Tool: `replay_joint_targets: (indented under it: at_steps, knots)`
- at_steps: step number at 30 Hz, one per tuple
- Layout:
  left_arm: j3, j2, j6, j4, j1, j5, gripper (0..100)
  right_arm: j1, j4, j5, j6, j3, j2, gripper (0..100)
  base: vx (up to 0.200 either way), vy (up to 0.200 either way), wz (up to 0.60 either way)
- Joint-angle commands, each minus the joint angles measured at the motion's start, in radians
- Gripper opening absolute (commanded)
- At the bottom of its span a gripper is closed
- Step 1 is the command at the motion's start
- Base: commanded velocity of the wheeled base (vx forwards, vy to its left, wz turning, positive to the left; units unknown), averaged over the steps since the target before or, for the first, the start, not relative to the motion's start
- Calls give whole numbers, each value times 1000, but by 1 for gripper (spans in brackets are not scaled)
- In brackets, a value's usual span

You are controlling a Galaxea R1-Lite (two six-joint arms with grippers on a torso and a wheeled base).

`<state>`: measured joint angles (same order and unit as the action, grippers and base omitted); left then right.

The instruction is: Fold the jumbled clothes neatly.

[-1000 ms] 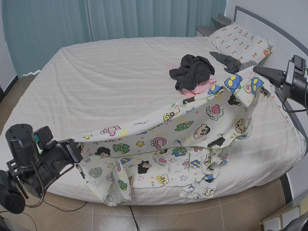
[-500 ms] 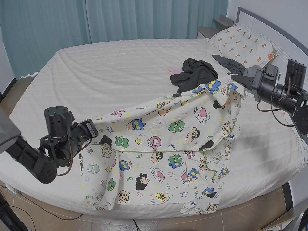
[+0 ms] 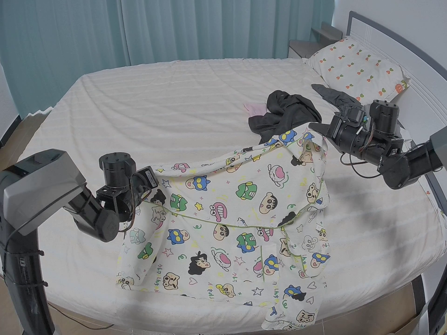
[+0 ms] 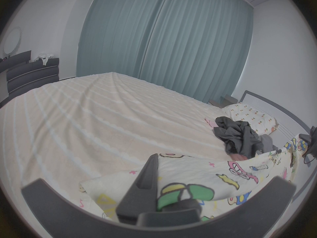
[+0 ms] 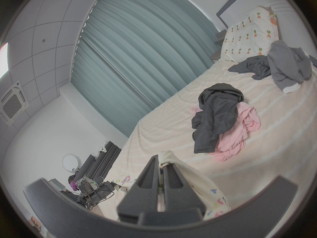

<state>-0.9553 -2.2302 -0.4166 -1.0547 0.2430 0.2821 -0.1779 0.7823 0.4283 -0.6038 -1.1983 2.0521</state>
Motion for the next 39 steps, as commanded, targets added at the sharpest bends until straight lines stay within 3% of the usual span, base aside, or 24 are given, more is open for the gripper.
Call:
replay_joint_targets:
  at_steps: [1,2,3,4,9,12,16,23,33,39]
  knots:
    - [-166,-186,2,22,-22,5,0,-8,0,-28,1,-138,198,0,0,0,0]
    - [-172,-190,2,25,-24,5,0,-8,0,-28,1,-144,206,100,0,0,0]
    - [-218,-215,1,59,-33,8,0,-8,-9,-28,-2,-182,240,100,0,0,0]
    - [-237,-226,-1,70,-36,8,100,-9,-9,-28,-2,-202,255,100,0,0,0]
    - [-318,-284,-2,73,-54,61,100,-3,-9,-88,-5,-325,370,100,0,0,0]
    - [-341,-289,-7,73,-65,101,100,5,-8,-160,-16,-412,424,100,0,0,0]
    - [-358,-287,-7,70,-85,118,100,9,-9,-233,-73,-500,485,100,0,0,0]
    - [-402,-284,-16,73,-129,118,100,32,-20,-247,-183,-509,484,100,0,0,0]
    - [-494,-310,-13,120,-205,109,100,69,-106,-250,-195,-566,500,100,0,0,0]
    - [-462,-302,-30,133,-232,109,100,90,-166,-280,-142,-575,510,100,0,0,0]
